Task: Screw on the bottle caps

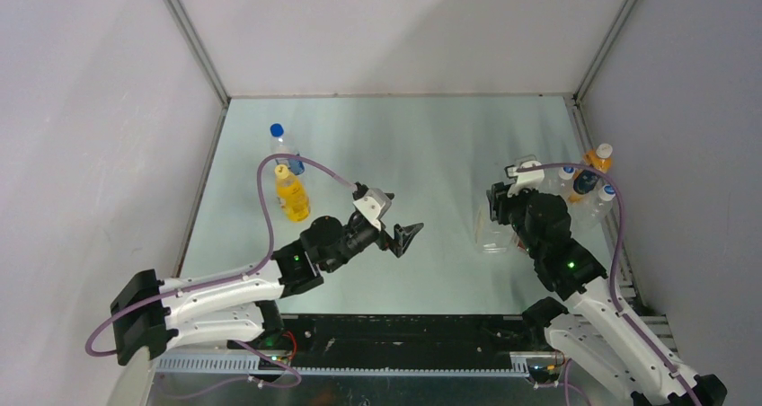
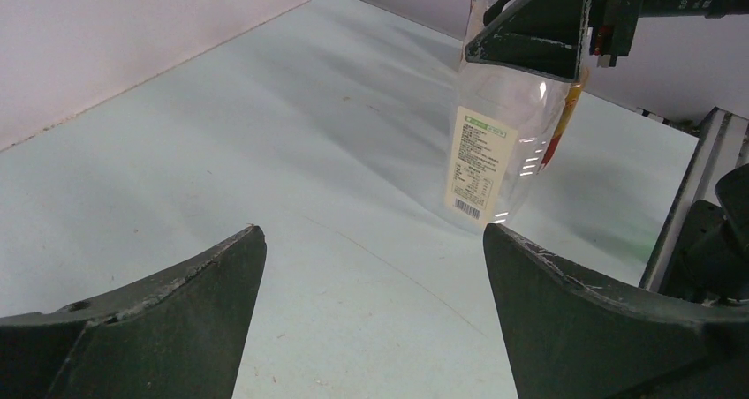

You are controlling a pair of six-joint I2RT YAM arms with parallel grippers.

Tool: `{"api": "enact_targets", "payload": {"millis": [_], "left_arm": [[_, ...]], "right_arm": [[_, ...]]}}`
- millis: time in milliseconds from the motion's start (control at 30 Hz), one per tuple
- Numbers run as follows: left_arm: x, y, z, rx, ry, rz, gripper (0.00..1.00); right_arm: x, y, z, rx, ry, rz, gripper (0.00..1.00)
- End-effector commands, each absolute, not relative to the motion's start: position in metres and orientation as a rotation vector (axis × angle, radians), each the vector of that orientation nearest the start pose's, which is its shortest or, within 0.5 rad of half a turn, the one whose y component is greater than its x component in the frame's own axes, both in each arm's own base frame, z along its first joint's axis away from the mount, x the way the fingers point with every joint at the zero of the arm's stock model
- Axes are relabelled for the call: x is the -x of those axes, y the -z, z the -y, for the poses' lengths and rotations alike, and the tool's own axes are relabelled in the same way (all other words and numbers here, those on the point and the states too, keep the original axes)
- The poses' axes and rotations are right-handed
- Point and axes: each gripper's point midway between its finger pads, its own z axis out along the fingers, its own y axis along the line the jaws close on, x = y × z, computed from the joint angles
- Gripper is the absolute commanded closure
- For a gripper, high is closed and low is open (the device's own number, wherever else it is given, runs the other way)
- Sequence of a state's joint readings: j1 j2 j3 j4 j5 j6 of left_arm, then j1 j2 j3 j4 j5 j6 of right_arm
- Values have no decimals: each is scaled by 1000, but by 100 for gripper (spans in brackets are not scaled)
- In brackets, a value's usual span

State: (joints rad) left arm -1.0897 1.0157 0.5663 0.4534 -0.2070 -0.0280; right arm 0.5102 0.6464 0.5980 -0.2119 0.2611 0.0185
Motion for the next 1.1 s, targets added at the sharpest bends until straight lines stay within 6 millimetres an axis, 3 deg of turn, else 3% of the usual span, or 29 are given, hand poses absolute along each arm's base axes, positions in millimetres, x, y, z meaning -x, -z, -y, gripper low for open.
{"api": "enact_targets", "payload": {"millis": [0,333,600,667,767,800,867,1000,1067], "left_arm": [[-207,-250,310,-621,718,-1462,0],[-207,-248,310,-625,718,-1465,0],[-208,-250,309,-618,717,-1461,0],[-209,-252,308,-614,716,-1459,0],[-211,-254,306,-605,708,-1456,0],[-212,-256,304,-602,700,-1457,0],[-217,-261,299,-591,681,-1453,0],[-238,-282,279,-545,604,-1452,0],[-249,-304,263,-520,546,-1437,0]], "right_arm": [[-277,-236,-93,185,-131,-1730,100],[-272,-214,-91,124,-162,-1780,90],[-267,-216,-89,133,-165,-1770,59],[-266,-219,-89,136,-173,-1761,46],[-263,-227,-90,143,-193,-1731,30],[-261,-233,-90,139,-199,-1714,16],[-258,-245,-88,137,-206,-1681,2],[-251,-275,-78,106,-195,-1603,1],[-247,-294,-67,58,-175,-1551,1]]}}
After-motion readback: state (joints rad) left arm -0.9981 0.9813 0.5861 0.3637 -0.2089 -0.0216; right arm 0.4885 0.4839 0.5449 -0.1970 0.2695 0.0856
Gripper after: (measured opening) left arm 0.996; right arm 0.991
